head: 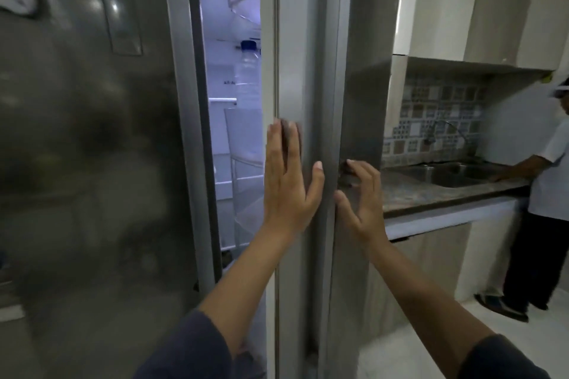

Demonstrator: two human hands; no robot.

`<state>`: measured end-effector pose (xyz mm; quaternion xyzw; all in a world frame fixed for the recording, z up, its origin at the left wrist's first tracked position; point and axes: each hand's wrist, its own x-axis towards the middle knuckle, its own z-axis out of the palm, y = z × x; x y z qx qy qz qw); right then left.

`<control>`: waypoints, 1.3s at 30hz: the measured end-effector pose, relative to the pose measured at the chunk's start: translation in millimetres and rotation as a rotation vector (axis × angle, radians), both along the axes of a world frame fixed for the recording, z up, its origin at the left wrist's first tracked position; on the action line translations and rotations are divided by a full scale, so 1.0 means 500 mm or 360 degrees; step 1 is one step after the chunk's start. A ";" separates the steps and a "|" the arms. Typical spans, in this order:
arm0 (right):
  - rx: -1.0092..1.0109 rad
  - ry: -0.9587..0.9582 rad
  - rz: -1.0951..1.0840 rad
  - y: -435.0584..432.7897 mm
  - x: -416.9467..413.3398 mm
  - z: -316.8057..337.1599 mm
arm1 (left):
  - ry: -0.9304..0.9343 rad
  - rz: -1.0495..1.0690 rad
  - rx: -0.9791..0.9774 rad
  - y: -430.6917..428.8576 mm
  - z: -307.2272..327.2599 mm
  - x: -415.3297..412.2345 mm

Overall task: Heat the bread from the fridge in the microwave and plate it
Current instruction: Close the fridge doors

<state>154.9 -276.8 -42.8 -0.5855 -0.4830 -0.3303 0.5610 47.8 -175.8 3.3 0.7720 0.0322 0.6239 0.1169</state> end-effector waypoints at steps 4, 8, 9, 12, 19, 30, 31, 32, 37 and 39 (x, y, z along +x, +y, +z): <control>-0.0002 -0.0093 0.0046 0.076 0.055 0.021 | -0.0060 0.0351 0.0216 0.058 0.068 0.020; -0.0063 -0.0232 -0.0010 0.140 0.102 0.054 | 0.0031 0.0631 0.0498 0.119 0.087 0.048; -0.0080 -0.0258 -0.0041 0.156 0.113 0.063 | 0.0075 0.0693 0.0515 0.135 0.080 0.054; -0.0157 -0.0287 -0.0117 0.202 0.139 0.079 | 0.0139 0.0872 0.0430 0.179 0.047 0.071; -0.0349 -0.0391 -0.0385 0.290 0.206 0.108 | 0.0220 0.1049 0.0343 0.292 0.027 0.117; -0.0528 -0.0240 -0.0651 0.418 0.237 0.095 | 0.0469 0.0954 0.0336 0.448 0.008 0.174; -0.0537 -0.0243 -0.0673 0.422 0.239 0.092 | 0.0458 0.0952 0.0347 0.453 0.006 0.177; -0.0547 -0.0248 -0.0686 0.424 0.241 0.089 | 0.0447 0.0946 0.0356 0.457 0.004 0.180; -0.0583 -0.0290 -0.0746 0.418 0.246 0.081 | 0.0436 0.1007 0.0374 0.460 0.000 0.181; -0.0619 -0.0283 -0.0723 0.412 0.242 0.087 | 0.0470 0.1028 0.0349 0.452 0.001 0.174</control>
